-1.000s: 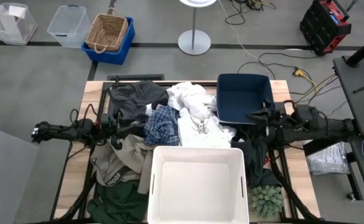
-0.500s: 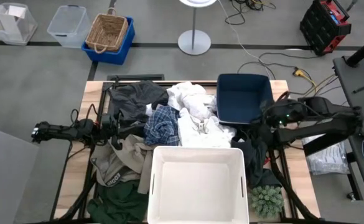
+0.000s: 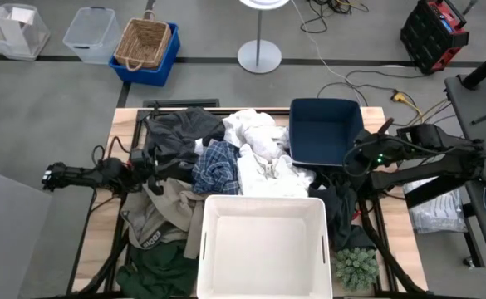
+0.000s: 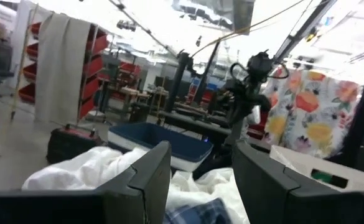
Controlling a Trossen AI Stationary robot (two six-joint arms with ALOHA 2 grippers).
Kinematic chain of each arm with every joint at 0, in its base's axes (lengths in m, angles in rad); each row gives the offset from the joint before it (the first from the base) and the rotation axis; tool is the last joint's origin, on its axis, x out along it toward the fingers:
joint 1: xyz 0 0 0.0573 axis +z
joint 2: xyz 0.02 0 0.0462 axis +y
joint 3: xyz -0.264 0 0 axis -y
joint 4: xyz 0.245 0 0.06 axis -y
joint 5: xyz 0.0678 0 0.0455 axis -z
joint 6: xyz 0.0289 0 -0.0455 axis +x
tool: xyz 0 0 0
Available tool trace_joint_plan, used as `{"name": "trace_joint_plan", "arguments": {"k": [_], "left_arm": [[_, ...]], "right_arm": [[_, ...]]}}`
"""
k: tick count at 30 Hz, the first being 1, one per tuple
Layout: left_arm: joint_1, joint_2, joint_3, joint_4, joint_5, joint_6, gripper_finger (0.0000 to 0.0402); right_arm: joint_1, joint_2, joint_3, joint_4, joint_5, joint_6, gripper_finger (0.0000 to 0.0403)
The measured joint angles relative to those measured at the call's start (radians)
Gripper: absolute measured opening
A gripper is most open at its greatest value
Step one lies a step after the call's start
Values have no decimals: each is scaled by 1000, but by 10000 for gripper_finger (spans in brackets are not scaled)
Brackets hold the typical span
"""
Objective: Sort clothes
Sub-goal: Adjust the clothes
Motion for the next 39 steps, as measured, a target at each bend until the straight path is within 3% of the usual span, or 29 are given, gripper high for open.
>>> {"name": "trace_joint_plan", "arguments": {"k": [6, 9, 12, 16, 21, 27, 39], "left_arm": [[-1, 35, 49, -43, 50, -138, 153], [-14, 141, 99, -65, 134, -211, 153], [-29, 286, 160, -89, 140, -225, 153], [-37, 444, 299, -271, 194, -232, 153], [-39, 583, 460, -481, 191, -232, 153], [-60, 688, 536, -479, 187, -228, 153], [-67, 822, 534, -348, 179, -258, 153]], "right_arm": [[0, 0, 0, 7, 1, -26, 13], [0, 0, 0, 25, 3, -57, 13], [0, 0, -1, 58, 23, -83, 13], [0, 4, -1, 135, 88, -137, 13], [0, 9, -2, 227, 109, -259, 13], [0, 9, -1, 271, 107, -352, 13], [0, 10, 0, 279, 105, -354, 13]]}}
